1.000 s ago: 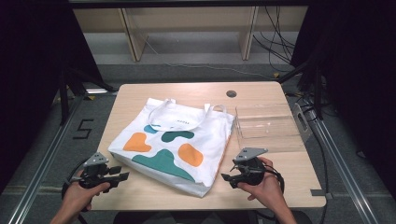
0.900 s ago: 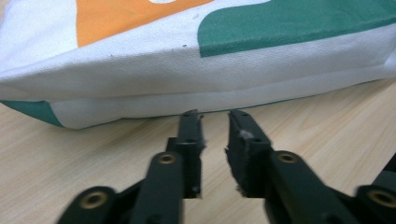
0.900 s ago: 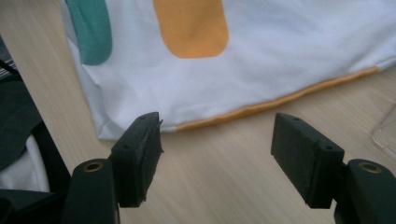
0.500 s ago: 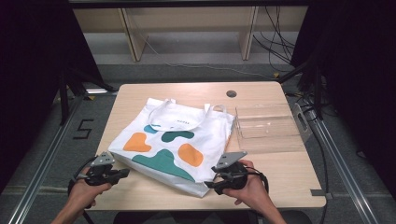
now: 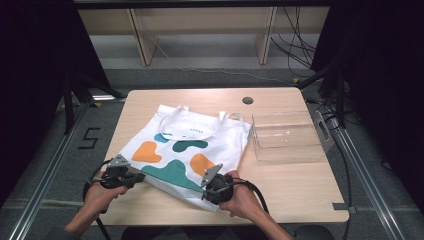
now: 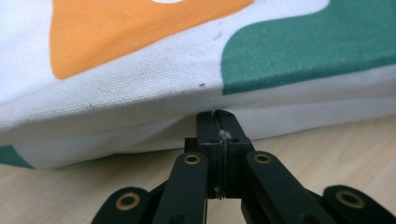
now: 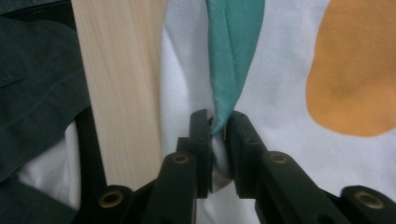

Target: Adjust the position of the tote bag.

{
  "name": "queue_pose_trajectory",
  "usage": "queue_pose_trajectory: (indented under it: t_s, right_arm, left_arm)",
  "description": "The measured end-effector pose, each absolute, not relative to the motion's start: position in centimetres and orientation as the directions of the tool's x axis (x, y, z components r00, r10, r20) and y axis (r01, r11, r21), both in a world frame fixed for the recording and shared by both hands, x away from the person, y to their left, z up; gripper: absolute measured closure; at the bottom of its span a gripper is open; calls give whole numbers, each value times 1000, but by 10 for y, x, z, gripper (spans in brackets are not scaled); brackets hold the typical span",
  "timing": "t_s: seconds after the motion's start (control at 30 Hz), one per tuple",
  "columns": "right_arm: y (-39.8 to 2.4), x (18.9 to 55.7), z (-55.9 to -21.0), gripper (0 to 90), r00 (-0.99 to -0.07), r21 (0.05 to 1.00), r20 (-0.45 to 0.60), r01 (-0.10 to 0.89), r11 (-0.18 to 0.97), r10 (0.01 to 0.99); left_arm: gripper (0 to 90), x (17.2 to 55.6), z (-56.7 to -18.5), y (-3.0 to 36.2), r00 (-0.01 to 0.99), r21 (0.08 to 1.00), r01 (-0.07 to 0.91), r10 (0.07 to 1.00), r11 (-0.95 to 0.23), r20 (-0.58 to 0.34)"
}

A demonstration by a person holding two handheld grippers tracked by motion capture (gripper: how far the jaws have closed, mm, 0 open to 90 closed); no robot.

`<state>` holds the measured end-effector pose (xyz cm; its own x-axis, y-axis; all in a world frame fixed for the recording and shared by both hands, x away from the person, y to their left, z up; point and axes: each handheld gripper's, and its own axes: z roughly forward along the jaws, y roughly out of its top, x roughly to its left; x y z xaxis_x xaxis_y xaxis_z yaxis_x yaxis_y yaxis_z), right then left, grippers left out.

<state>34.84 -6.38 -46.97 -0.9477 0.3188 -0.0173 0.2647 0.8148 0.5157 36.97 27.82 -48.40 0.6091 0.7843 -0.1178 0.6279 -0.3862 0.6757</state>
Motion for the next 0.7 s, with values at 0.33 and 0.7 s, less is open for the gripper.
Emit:
queue_pose_trajectory:
  t_s: [0.33,0.7]
  right_arm:
    - [8,354,-479,841,-972,526,31,213,824,232]
    - [68,361,-487,773,-964,592,87,252,766,250]
  left_arm:
    - [776,389,-476,316,496,680,662,864,-315,-83]
    - [548,355,-458,316,474,720,654,867,-232,-151]
